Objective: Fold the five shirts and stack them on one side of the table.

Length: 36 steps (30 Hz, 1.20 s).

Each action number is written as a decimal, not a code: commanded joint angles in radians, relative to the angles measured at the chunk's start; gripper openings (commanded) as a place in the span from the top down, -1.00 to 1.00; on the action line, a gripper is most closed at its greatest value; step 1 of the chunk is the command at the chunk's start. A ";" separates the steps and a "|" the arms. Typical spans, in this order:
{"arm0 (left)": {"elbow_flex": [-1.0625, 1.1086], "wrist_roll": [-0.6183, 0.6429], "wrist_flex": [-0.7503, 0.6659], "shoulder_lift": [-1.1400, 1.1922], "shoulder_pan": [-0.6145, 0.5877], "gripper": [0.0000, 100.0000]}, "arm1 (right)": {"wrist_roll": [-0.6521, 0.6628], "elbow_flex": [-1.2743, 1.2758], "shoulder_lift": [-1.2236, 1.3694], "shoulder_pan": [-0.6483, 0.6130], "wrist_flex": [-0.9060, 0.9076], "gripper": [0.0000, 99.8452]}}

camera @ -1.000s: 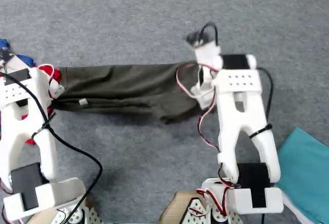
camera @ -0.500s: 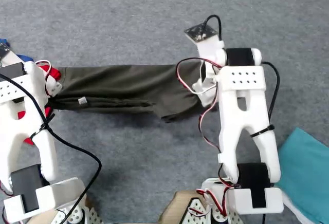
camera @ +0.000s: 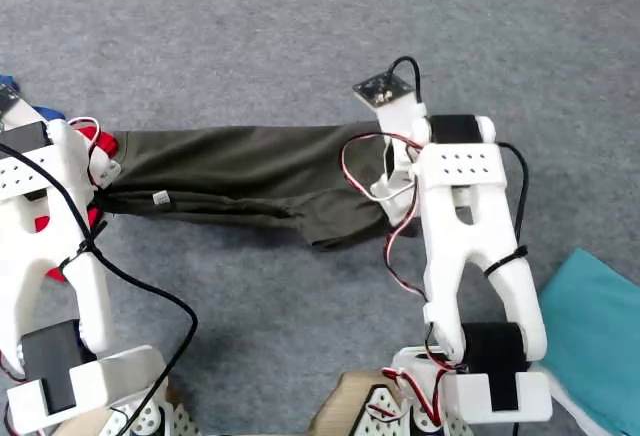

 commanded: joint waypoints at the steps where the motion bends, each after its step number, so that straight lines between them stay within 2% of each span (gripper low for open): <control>1: -0.026 -0.009 0.005 -0.042 0.034 0.96 | 0.020 0.039 -0.038 -0.015 -0.026 0.89; 17: -0.006 -0.044 0.006 -0.042 0.051 0.96 | 0.035 0.173 -0.038 -0.022 -0.127 0.89; 26: -0.008 -0.103 0.066 -0.044 0.049 0.95 | 0.031 0.282 -0.038 -0.016 -0.265 0.89; 32: -0.015 -0.103 0.166 -0.045 0.051 0.60 | 0.028 0.398 -0.038 -0.018 -0.420 0.89; 36: -0.017 -0.143 0.221 -0.047 0.051 0.55 | 0.035 0.478 -0.038 -0.016 -0.503 0.89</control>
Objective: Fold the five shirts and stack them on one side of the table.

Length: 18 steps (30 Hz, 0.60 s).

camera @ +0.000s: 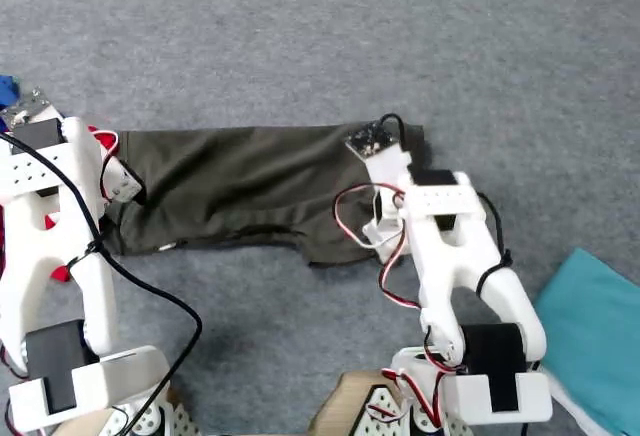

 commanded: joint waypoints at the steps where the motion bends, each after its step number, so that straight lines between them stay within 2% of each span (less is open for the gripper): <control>1: -0.015 -0.075 0.058 -0.050 0.005 0.55 | 0.009 0.053 -0.038 -0.004 -0.071 0.89; 5: 0.011 -0.170 0.141 -0.053 0.000 0.56 | 0.009 0.070 -0.044 -0.002 -0.089 0.89; 8: 0.084 -0.216 0.127 -0.053 0.000 0.56 | 0.009 0.070 -0.044 -0.002 -0.089 0.89; 14: 0.354 -0.307 -0.132 -0.053 -0.005 0.56 | 0.009 0.070 -0.044 -0.002 -0.095 0.89; 18: 0.416 -0.302 -0.258 -0.053 -0.077 0.58 | 0.009 0.070 -0.044 -0.002 -0.100 0.89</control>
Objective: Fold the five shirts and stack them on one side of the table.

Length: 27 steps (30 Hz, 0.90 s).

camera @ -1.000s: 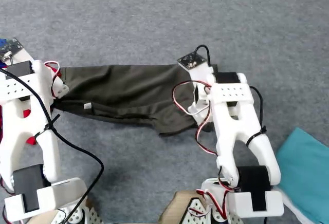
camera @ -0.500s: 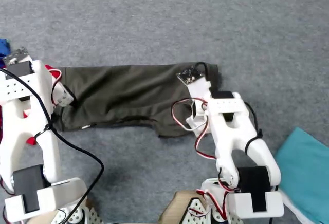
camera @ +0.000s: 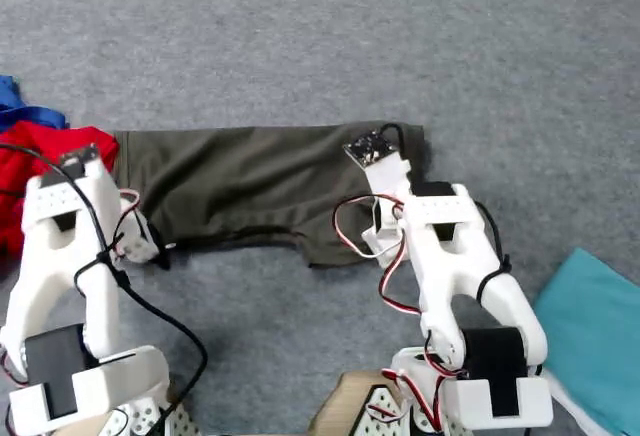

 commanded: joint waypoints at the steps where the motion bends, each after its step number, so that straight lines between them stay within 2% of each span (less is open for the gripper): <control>1: 0.015 -0.009 -0.110 -0.035 -0.074 0.62 | 0.008 0.004 -0.027 -0.002 -0.018 0.89; 5: 0.005 -0.002 -0.132 -0.025 -0.094 0.72 | 0.008 0.004 -0.027 -0.002 -0.018 0.89; 15: -0.074 0.242 -0.140 -0.024 -0.058 0.71 | 0.008 0.004 -0.027 -0.004 -0.018 0.89; 23: -0.025 0.331 -0.361 -0.025 0.063 0.72 | 0.008 0.005 -0.027 -0.004 -0.018 0.89; 27: -0.044 0.336 -0.367 -0.025 0.086 0.72 | 0.008 0.005 -0.027 -0.004 -0.018 0.89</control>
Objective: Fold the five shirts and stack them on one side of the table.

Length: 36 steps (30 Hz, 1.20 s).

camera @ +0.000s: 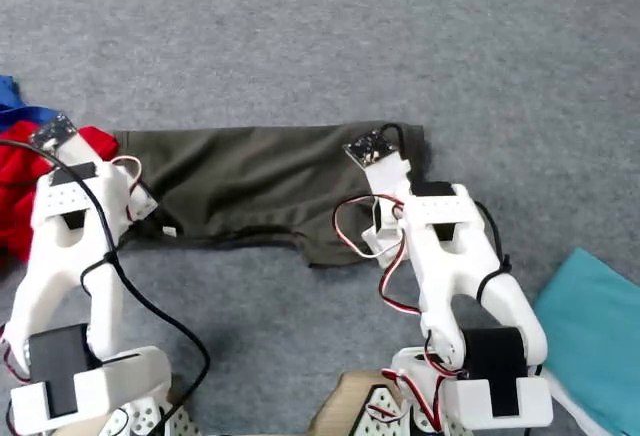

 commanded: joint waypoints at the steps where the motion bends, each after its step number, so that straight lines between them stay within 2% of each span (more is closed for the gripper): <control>1: -0.028 0.011 -0.018 -0.025 0.018 0.72 | 0.008 0.005 -0.027 -0.004 -0.018 0.89; 10: -0.026 0.011 -0.018 -0.025 0.009 0.71 | 0.008 0.005 -0.027 -0.004 -0.018 0.89; 17: -0.020 0.009 -0.018 -0.024 -0.106 0.71 | 0.008 0.005 -0.027 -0.004 -0.018 0.89; 25: -0.018 0.012 -0.020 -0.022 -0.080 0.72 | 0.008 0.005 -0.027 -0.004 -0.018 0.89; 30: -0.018 0.008 -0.023 -0.022 -0.080 0.87 | 0.008 0.005 -0.027 -0.004 -0.018 0.89; 36: -0.026 0.009 -0.023 0.007 -0.080 0.89 | 0.008 0.005 -0.027 -0.004 -0.018 0.89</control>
